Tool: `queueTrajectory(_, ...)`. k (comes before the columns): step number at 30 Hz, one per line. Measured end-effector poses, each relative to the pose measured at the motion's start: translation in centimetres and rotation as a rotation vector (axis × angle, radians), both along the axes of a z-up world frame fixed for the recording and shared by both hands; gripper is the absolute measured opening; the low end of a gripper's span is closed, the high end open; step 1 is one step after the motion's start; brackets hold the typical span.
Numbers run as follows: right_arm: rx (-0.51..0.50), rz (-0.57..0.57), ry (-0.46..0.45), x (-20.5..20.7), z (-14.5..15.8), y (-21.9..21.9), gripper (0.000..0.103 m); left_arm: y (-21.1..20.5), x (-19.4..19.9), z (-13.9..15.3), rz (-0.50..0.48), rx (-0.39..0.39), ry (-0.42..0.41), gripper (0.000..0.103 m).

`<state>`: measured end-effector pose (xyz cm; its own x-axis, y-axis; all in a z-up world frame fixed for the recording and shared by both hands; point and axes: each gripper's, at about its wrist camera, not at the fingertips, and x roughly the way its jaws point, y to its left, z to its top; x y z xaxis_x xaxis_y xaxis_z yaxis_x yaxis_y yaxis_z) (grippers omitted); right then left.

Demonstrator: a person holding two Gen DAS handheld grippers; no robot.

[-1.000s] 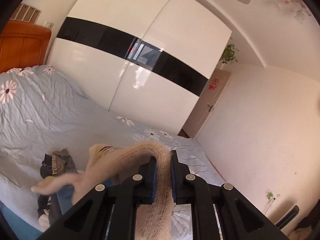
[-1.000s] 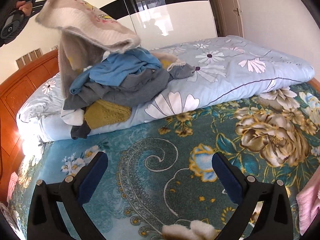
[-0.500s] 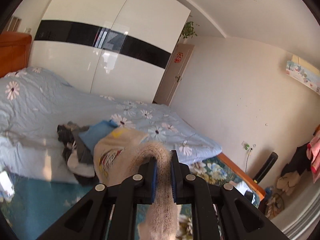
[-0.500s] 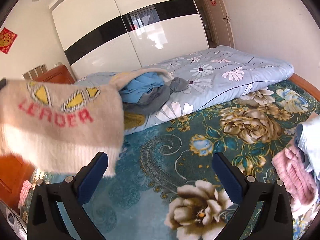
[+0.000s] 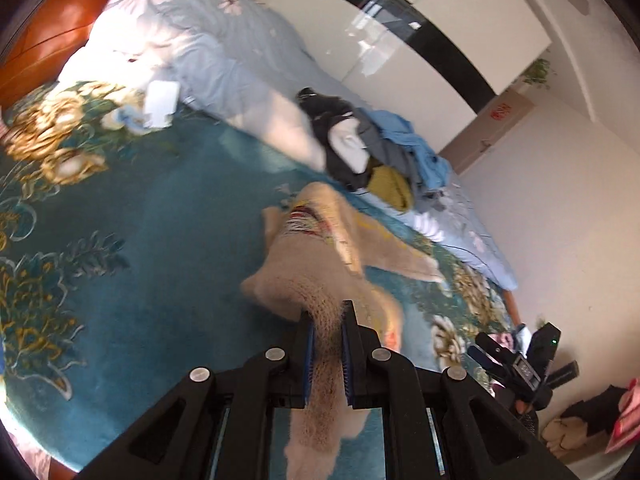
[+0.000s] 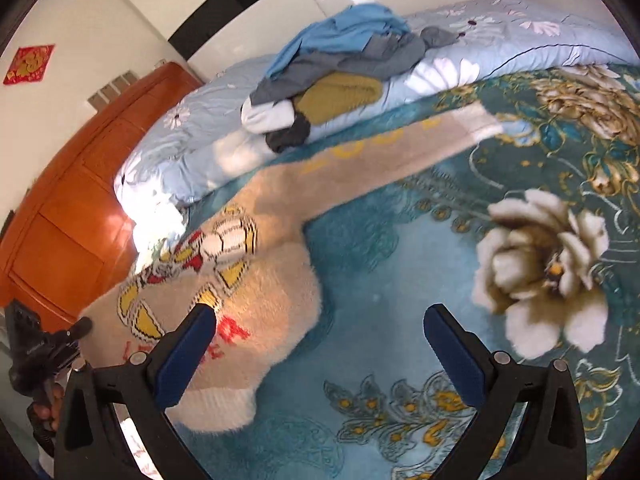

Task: Fold clothes
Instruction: 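Lay the sweater on the rug with the left tool while the right tool grasps its body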

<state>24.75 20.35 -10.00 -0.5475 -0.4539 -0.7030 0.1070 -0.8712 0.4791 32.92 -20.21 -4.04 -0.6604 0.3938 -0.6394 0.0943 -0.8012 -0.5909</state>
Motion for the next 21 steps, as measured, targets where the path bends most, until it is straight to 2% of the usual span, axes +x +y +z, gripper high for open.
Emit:
queueTrajectory(2, 0.04, 0.052, -0.023, -0.3, -1.2, -2.4, 0.103, -1.8, 0.3, -2.5, 0.043, 0.029, -0.037, 0.012)
queueTrajectory(5, 0.025, 0.121, -0.077, -1.2, -3.3, -4.9, 0.103, -2.7, 0.5, -5.4, 0.053, 0.033, -0.084, 0.013)
queueTrajectory(8, -0.007, 0.11, -0.139, -3.0, -5.4, -5.9, 0.103, -3.2, 0.4, -7.2, 0.048, 0.05, -0.115, 0.013)
queueTrajectory(13, -0.017, 0.083, -0.173, -6.0, -6.9, -6.8, 0.099, -4.3, 0.5, -8.5, 0.056, 0.115, -0.125, 0.015)
queueTrajectory(16, -0.057, 0.078, -0.193, -7.4, -7.3, -7.4, 0.086, -4.8, 0.3, -8.9, 0.06, 0.143, -0.137, 0.015)
queueTrajectory(18, -0.113, 0.078, -0.211, -7.9, -7.5, -7.8, 0.067, -4.9, 0.1, -8.9, 0.057, 0.149, -0.141, 0.015)
queueTrajectory(20, -0.136, 0.07, -0.224, -7.9, -7.4, -7.8, 0.062, -4.8, 0.1, -8.7, 0.055, 0.138, -0.139, 0.015)
queueTrajectory(21, -0.147, 0.066, -0.23, -7.9, -7.3, -7.8, 0.053, -4.7, 0.1, -8.6, 0.054, 0.134, -0.137, 0.015)
